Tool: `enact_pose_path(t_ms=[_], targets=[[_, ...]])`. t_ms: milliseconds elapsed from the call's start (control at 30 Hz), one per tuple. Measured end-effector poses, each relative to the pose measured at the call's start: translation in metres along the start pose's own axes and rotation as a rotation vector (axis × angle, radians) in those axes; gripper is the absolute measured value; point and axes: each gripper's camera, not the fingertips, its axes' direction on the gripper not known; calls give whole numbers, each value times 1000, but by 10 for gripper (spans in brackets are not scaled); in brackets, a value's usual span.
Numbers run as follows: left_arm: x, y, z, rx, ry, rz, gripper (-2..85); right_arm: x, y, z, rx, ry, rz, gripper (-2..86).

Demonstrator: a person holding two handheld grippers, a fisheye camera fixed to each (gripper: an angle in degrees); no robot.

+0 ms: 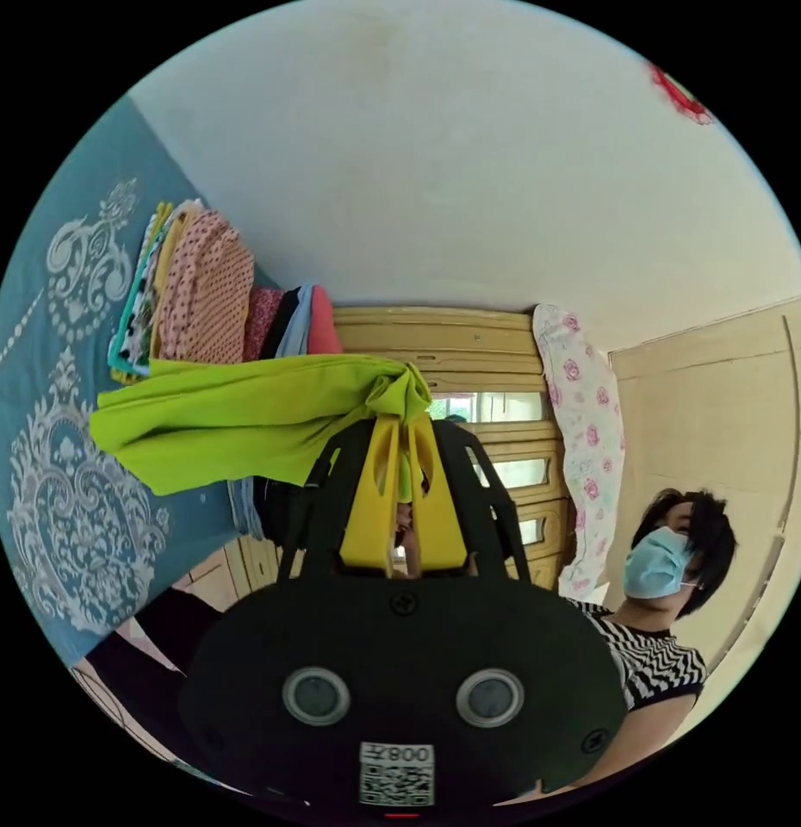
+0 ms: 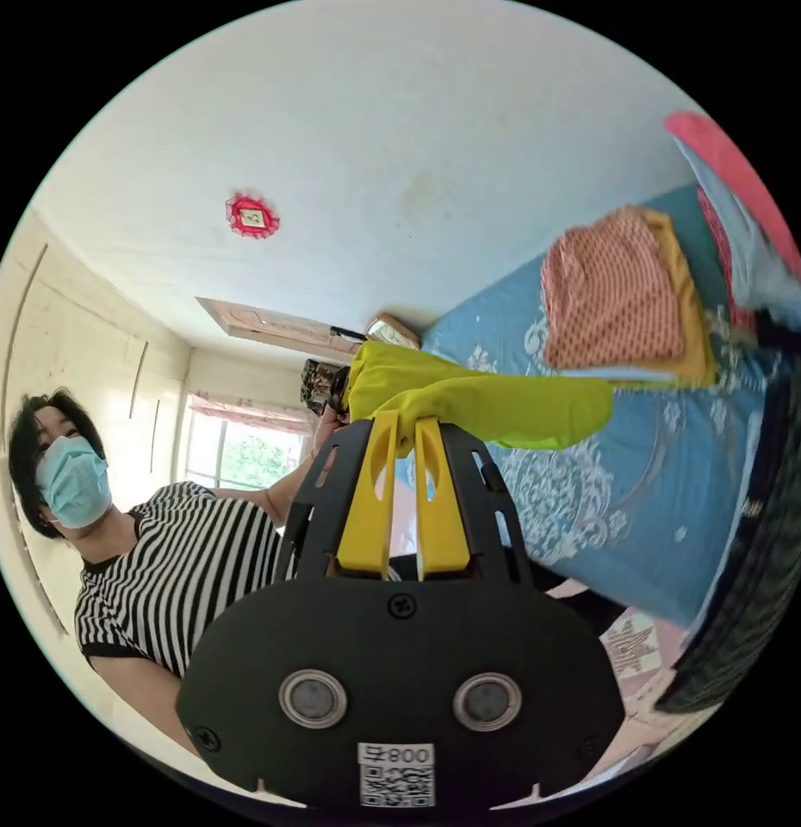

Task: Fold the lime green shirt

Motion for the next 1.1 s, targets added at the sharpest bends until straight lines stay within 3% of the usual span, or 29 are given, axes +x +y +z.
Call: enact_pose_path(t_ms=[267,367,500,733,1100], targets=[[9,-142,65,148,-63,283,18,-56,-171,-85,27,63,-275,23],[-22,-172,84,172,-120,293,19,-52,-212,-99,1,109,-292,25],[-106,-187,106,174,-204,157,19,3,-243,-93,-83,174,-151,26],[-297,-177,137,128,-434,-259,20,113,-251,-53,-295,248,205,27],[-377,-174,168,106,-442,-322,24,95,-275,-51,-363,348,278,35]])
